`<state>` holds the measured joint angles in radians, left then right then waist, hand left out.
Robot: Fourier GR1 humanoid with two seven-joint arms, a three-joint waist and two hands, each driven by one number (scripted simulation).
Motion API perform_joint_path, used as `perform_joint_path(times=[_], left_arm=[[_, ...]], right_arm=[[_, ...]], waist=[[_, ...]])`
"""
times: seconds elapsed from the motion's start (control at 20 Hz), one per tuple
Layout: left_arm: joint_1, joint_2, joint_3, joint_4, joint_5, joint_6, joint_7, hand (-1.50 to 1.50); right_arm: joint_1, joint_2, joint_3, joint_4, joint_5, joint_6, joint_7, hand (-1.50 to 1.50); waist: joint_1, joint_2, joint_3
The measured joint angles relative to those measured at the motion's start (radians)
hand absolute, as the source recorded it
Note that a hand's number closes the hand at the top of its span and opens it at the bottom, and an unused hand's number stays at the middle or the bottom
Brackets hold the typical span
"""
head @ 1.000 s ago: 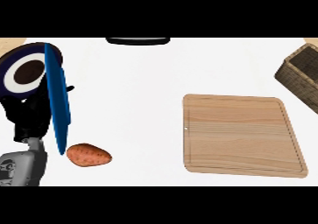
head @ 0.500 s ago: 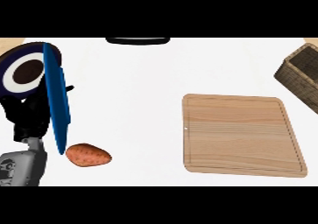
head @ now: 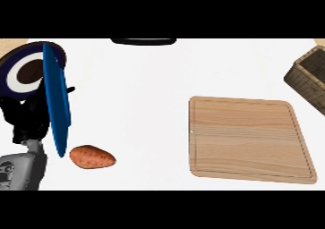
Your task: Pick the cupcake from the cutting board and place it in the basket
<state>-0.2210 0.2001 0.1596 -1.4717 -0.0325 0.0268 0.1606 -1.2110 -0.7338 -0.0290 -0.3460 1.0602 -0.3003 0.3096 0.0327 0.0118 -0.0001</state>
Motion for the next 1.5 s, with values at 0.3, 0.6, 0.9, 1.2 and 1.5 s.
perform_joint_path(times=[0.3,0.6,0.9,1.2,1.5], left_arm=[[-0.019,-0.02,-0.022,-0.003,-0.019,0.02,0.015,0.0],[-0.009,-0.027,-0.025,0.008,-0.026,0.024,-0.002,0.0],[-0.013,-0.029,-0.031,-0.007,-0.028,0.024,0.017,0.0],[-0.024,-0.017,-0.015,0.009,-0.016,0.012,0.004,0.0],[-0.029,-0.016,-0.021,-0.008,-0.022,0.015,0.019,0.0]], right_arm=[[-0.062,0.001,0.009,0.09,0.036,0.094,0.044,1.5],[-0.042,-0.01,-0.011,0.152,0.026,0.166,0.014,1.5],[-0.019,-0.026,-0.026,0.172,0.024,0.149,-0.012,1.5],[-0.001,-0.05,-0.027,0.194,0.038,0.14,-0.031,1.5],[0.003,-0.049,-0.013,0.207,0.063,0.148,-0.02,1.5]], waist=[[0.004,0.002,0.0],[0.003,0.002,0.001],[0.007,0.003,0.001],[0.011,0.006,0.002],[0.013,0.006,0.002]])
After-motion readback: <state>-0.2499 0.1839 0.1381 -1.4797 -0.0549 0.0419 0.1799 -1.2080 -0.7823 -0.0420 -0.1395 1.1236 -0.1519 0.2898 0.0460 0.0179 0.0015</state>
